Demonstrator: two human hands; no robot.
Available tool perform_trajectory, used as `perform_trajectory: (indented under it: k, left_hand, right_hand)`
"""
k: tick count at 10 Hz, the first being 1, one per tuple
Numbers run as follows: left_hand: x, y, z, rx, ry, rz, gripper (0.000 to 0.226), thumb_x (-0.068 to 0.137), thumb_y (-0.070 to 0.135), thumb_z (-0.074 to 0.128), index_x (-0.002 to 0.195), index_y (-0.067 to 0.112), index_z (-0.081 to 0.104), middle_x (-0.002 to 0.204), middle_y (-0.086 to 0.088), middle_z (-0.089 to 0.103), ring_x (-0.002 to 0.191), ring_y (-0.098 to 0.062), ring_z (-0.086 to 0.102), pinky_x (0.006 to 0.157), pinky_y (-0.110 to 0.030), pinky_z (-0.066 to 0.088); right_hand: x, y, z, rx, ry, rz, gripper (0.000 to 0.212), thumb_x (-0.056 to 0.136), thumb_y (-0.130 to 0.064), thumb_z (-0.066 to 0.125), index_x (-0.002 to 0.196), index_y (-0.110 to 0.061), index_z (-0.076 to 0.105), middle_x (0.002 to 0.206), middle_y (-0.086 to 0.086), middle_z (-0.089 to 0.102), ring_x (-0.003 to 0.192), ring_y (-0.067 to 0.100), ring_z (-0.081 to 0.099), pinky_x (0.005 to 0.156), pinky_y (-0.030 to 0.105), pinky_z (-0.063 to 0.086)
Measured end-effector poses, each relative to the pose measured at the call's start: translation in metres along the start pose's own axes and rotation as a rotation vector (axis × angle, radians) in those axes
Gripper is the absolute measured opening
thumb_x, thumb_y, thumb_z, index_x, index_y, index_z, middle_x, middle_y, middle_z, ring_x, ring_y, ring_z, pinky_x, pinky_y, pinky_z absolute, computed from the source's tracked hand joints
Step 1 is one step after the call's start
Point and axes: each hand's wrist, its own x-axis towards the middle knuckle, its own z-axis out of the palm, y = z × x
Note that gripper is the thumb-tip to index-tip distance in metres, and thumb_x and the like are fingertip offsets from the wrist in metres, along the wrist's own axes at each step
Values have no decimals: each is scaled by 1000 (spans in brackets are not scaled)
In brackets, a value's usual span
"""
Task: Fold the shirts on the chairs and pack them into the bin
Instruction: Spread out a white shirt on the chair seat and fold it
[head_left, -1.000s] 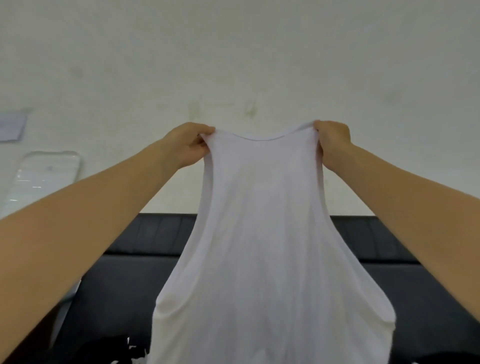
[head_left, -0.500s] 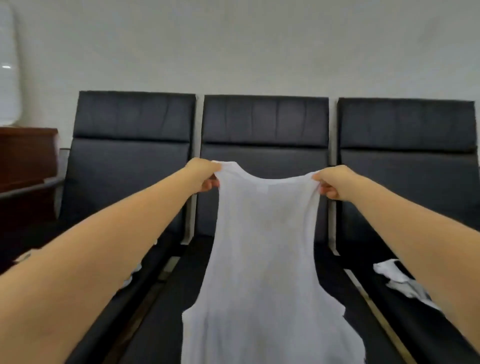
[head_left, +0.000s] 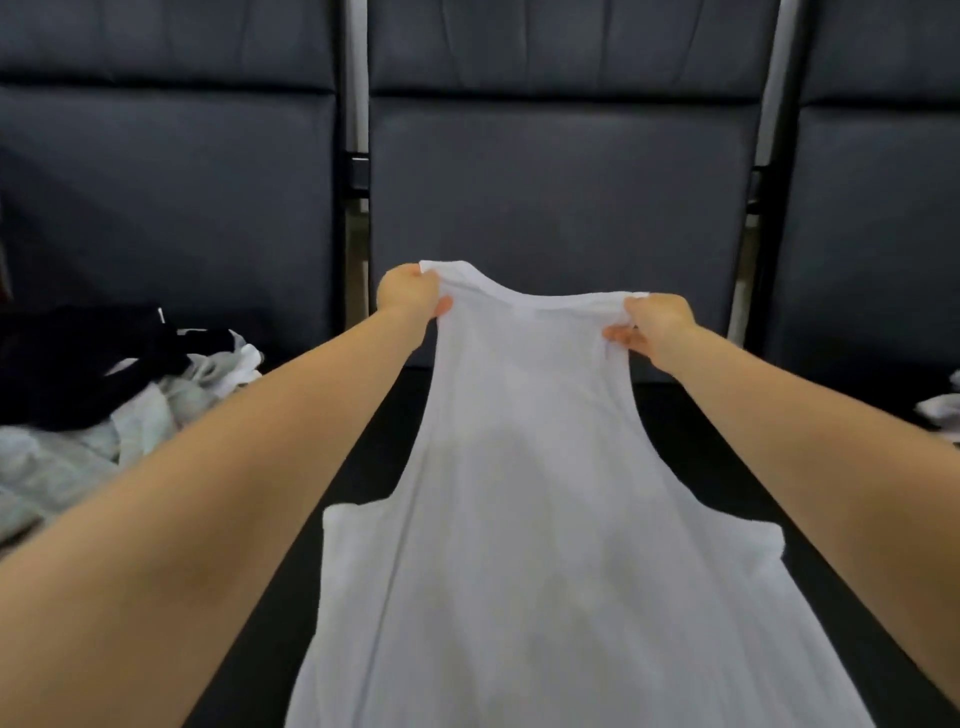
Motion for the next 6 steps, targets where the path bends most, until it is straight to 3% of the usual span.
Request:
perform_trajectory:
  k: [1,2,3,4,5,6]
  left_hand:
    - [18,-29,10,226,54,32,40,102,28,45,127,-2,54,113,-11,60,99,-24,61,76,-24,45]
    - [35,-69,22,229,-41,-5,41,98,24,54,129,-3,53,98,-8,61,96,-21,64,74,-17,48]
    - [41,-95,27,367,-13,-98,23,88,8,57,107,-4,63,98,-15,71,92,-27,70,84,-30,57]
    - [27,-91,20,361,-25,-55,28,84,22,65,101,-1,64,93,-13,68,91,-28,68,79,-33,56]
    - [-10,-79,-3,454,-96,17,43,83,34,67,104,-3,62,84,-8,61,86,-29,65,65,-31,46]
    - [-46,-85,-28,608,-167,109,30,90,33,60,93,3,60,84,-4,58,104,-35,61,71,-32,43]
  right_hand:
    - [16,20,13,-46,29,122,29,94,-3,54,124,-1,55,81,8,51,66,20,57,55,27,58]
    - [24,51,14,-145,-33,188,5,94,-7,58,89,-8,56,82,8,54,59,17,61,30,16,35]
    - [24,67,4,-48,-27,180,17,89,-7,65,105,-4,60,87,11,62,60,18,66,38,17,45]
    - [13,65,-7,-118,-5,184,21,89,-10,65,108,-2,63,98,11,66,65,16,66,46,16,49]
    - [-18,56,-30,-224,46,177,29,92,-19,64,117,-4,62,105,14,64,64,14,60,46,19,43]
    - [-55,57,-47,-363,20,147,27,93,-24,62,112,-5,62,93,8,63,72,16,59,54,24,44]
